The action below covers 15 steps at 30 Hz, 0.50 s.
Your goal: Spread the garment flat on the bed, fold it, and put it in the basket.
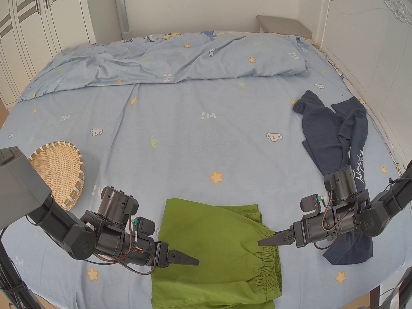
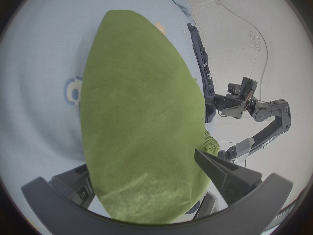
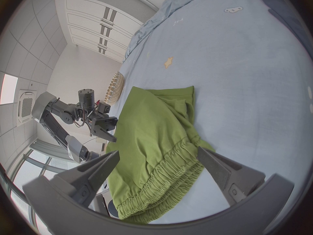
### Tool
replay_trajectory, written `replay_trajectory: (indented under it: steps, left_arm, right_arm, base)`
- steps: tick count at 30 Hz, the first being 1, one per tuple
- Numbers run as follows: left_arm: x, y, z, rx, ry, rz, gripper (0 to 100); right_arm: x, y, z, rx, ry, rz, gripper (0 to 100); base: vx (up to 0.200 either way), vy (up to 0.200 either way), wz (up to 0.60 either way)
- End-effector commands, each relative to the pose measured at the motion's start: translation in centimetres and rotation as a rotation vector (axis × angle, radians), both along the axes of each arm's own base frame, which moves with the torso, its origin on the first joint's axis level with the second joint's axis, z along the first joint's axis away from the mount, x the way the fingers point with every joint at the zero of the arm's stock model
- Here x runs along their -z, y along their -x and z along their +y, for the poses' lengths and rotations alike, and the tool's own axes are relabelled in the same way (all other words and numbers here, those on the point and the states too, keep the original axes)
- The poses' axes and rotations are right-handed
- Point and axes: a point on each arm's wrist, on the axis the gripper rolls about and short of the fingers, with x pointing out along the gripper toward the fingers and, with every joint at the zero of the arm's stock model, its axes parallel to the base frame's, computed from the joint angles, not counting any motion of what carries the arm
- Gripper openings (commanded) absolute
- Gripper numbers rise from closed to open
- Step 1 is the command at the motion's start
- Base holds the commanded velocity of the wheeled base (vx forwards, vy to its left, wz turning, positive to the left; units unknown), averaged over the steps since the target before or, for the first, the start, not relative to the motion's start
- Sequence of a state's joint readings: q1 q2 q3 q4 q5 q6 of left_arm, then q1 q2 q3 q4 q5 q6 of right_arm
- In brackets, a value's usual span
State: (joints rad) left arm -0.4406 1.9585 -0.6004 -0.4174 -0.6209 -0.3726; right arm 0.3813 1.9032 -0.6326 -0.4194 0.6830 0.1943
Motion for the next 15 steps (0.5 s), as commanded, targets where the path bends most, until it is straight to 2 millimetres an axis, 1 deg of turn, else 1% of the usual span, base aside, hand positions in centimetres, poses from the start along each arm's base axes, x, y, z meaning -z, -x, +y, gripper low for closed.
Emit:
replay_trajectory:
  steps: [1, 8, 9, 11, 12, 13, 14, 15]
  left_arm:
    - [0.7, -0.4, -0.5, -0.019, 0.011, 0.023, 100]
    - [0.6, -0.2, -1.4, -0.038, 0.048, 0.032, 100]
    - [0.5, -0.2, -1.4, -0.037, 0.050, 0.032, 0]
    - [0.6, -0.1, -1.6, -0.031, 0.048, 0.035, 0]
    - [0.6, 0.0, -1.8, -0.024, 0.047, 0.035, 0]
    - [0.6, 0.0, -1.7, -0.024, 0.046, 0.036, 0]
    - [0.6, 0.1, -1.8, -0.021, 0.046, 0.036, 0]
    - [0.6, 0.1, -1.8, -0.021, 0.046, 0.036, 0]
  right_arm:
    - [0.5, 0.6, -0.2, -0.002, 0.002, 0.019, 100]
    - [-0.6, 0.7, -0.7, 0.015, -0.015, -0.008, 100]
    - [-1.1, 0.8, -1.0, 0.025, -0.022, -0.024, 100]
    - [-1.7, 0.9, -1.2, 0.032, -0.030, -0.040, 100]
    - [-2.2, 0.8, -1.6, 0.053, -0.040, -0.049, 100]
    - [-2.3, 0.8, -1.7, 0.057, -0.042, -0.050, 100]
    - [-3.2, 0.8, -2.1, 0.085, -0.061, -0.063, 100]
    - [-3.4, 0.8, -2.2, 0.088, -0.066, -0.066, 100]
  base:
    - [0.000, 0.000, 0.00]
    - [0.000, 0.000, 0.00]
    - [0.000, 0.000, 0.00]
    - [0.000, 0.000, 0.00]
    - [0.000, 0.000, 0.00]
    - [0.000, 0.000, 0.00]
    - [0.000, 0.000, 0.00]
    - [0.000, 0.000, 0.00]
